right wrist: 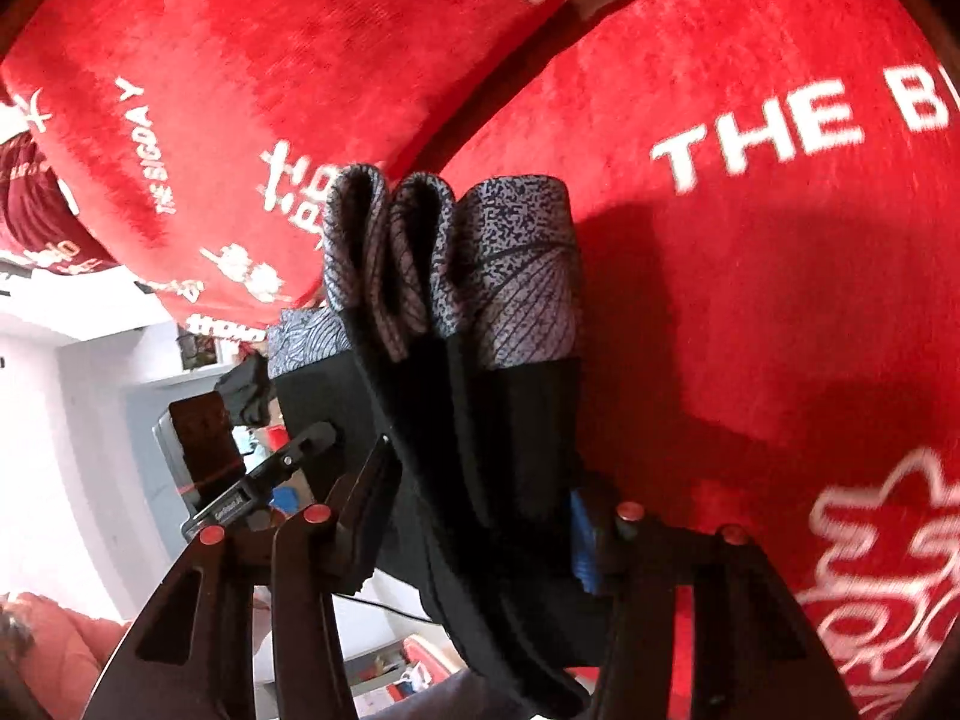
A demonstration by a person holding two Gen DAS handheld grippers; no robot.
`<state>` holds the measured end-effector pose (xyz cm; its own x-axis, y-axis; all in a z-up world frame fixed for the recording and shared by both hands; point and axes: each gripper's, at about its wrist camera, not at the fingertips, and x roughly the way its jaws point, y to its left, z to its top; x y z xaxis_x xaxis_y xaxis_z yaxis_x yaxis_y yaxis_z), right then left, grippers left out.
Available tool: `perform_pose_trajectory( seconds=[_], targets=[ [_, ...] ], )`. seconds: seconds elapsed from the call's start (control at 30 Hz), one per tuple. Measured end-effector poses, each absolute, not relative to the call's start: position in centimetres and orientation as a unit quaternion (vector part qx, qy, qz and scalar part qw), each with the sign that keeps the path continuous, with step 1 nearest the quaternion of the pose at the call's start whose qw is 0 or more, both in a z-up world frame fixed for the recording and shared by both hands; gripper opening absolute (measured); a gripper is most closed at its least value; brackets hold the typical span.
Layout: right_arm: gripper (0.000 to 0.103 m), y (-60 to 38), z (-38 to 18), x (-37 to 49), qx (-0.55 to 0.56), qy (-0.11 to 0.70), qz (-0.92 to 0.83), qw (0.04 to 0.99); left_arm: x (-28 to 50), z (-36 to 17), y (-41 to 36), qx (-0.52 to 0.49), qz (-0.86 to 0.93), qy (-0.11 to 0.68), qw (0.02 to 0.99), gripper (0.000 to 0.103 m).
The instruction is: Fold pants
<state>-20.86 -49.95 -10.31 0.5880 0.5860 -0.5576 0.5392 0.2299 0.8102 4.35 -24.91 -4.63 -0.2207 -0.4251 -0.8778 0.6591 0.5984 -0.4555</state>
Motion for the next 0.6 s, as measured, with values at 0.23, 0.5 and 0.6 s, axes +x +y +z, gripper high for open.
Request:
perform_pose_trajectory(
  seconds=[0.23, 0.5, 0.6],
  targets=[
    [0.053, -46.6, -9.4, -21.9, 0.634, 0.448, 0.033, 0.630, 2.6, -3.1, -21.4, 0.102, -0.425, 0.646, 0.625, 0.058],
    [0.055, -43.1, -10.6, -22.0, 0.610, 0.469, 0.018, 0.638, 2.0, -6.9, -18.4, 0.123, -0.419, 0.649, 0.623, 0.058],
    [0.061, -42.1, -12.0, -21.4, 0.544, 0.522, -0.028, 0.656, 2.1, -9.4, -17.6, 0.137, -0.409, 0.636, 0.640, 0.073]
  ],
)
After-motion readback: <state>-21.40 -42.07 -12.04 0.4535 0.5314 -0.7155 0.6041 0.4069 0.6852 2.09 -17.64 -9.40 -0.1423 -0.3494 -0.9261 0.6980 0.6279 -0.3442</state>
